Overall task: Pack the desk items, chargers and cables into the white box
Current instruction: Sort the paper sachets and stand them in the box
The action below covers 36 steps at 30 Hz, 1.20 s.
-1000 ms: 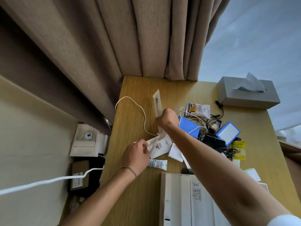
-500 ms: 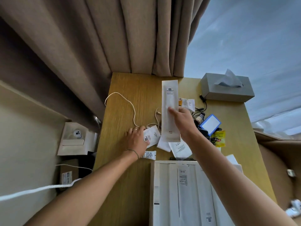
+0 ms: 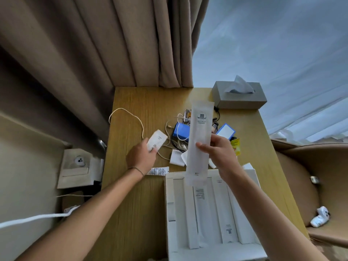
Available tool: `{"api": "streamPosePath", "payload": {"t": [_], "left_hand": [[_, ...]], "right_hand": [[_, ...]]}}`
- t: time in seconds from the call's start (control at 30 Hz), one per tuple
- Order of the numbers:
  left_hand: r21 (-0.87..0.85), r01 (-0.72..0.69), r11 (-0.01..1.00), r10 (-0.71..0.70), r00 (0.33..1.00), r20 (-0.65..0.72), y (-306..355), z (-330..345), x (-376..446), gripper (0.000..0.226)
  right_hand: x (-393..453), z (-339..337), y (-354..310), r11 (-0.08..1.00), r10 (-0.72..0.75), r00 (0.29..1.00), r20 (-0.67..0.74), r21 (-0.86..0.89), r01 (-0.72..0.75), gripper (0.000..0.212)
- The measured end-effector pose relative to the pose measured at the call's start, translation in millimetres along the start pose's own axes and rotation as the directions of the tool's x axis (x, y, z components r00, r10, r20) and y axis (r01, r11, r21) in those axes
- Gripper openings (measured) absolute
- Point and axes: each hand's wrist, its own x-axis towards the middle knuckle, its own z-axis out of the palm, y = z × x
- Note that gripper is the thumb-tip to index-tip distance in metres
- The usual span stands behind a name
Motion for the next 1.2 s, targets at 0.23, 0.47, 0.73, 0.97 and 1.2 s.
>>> {"api": "streamPosePath", "payload": {"t": [0.23, 0.47, 0.73, 0.97, 1.2], "left_hand": [[-0.3, -0.032, 0.953, -0.005, 0.993, -0.122, 35.4, -41.6, -40.2, 0.025], [-0.487, -0.073, 0.87, 0.003, 0.99, -0.143, 81.2, -60.1, -87.0, 0.013], [-0.539, -0.11, 0.835, 0.061, 0.992, -0.109, 109.7, -57.2, -131.7, 0.015], [-0.649, -0.031, 0.76, 0.061, 0.998, 0.024, 121.2, -41.6, -157.2, 0.005], [-0.671, 0.107, 0.734, 0.026, 0.982, 0.186, 122.5, -19.9, -175.8, 0.009]], "right_hand": [[-49.5, -34.6, 17.7, 0.996, -0.005, 1.0, 0.02, -0.092, 0.007, 0.029], [-76.6, -56.5, 58.7, 0.978, 0.099, 0.992, 0.084, -0.193, -0.081, 0.027], [-90.1, -69.2, 113.2, 0.904, 0.294, 0.945, 0.142, -0.362, -0.227, 0.028], [-76.9, -70.9, 150.8, 0.797, 0.468, 0.883, 0.029, -0.446, -0.408, 0.034], [-67.3, -70.0, 172.4, 0.724, 0.448, 0.894, -0.015, -0.581, -0.372, 0.025]]}}
